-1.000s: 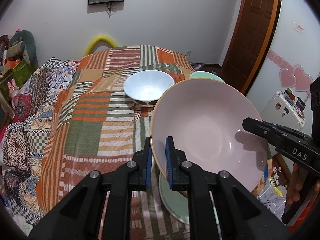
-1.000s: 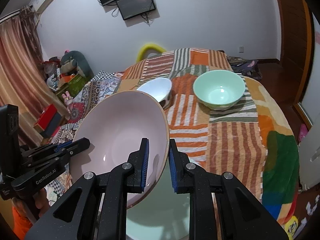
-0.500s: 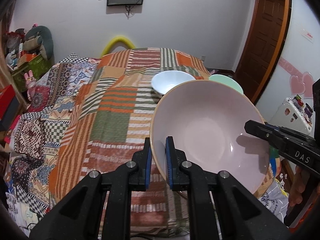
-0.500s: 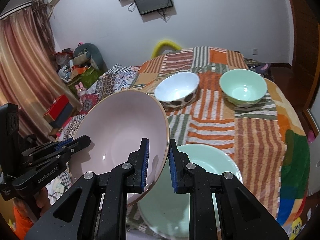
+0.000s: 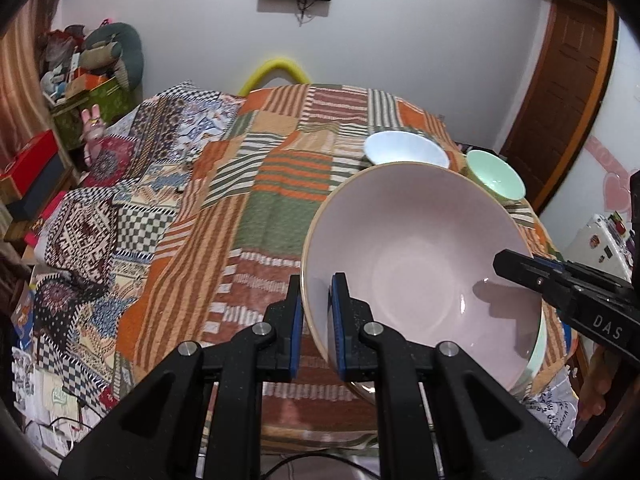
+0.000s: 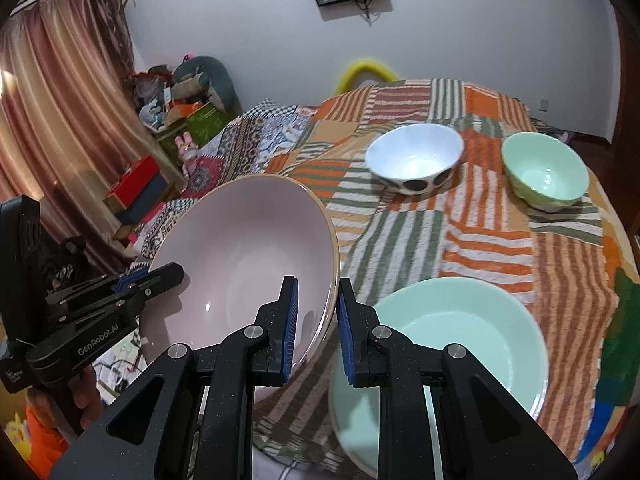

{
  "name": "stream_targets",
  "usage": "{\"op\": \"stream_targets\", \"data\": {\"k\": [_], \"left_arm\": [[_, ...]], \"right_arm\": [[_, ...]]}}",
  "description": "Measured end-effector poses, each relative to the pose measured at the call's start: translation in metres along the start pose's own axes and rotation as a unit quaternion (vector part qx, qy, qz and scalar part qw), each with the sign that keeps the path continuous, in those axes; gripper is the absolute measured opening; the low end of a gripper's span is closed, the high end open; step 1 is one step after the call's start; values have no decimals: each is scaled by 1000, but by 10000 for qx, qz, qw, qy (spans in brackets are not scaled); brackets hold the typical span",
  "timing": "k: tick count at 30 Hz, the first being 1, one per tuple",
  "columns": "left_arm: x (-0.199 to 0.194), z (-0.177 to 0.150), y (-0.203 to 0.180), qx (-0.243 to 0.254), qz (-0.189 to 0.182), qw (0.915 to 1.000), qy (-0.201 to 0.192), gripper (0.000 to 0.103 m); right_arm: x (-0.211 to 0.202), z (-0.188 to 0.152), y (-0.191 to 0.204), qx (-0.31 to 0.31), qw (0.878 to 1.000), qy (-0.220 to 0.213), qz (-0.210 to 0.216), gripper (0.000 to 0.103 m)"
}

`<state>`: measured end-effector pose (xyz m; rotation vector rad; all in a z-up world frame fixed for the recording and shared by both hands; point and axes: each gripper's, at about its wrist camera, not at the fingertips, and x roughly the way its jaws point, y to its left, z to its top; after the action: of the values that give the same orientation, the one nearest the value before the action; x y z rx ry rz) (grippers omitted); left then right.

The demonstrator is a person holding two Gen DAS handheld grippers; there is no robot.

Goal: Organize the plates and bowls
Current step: 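Lift the pinkish-beige bowl with both grippers and carry it beside the plates, then lower the pinkish-beige bowl onto the bedspread and open both grippers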

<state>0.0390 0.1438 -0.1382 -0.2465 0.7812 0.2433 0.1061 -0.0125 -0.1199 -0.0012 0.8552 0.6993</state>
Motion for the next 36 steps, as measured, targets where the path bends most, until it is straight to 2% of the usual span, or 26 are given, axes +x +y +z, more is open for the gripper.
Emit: {"op": "stream_targets", "data": {"k": [8,36], "left_arm": [[9,-10,18,-91,213,9997,97,12],[74,-40,53,-488,209,9939,968,12]], "right_arm": [[22,-5,15,-114,9996,261,68,17],[87,-21,16,-147,9935,1124,-11,18]]}}
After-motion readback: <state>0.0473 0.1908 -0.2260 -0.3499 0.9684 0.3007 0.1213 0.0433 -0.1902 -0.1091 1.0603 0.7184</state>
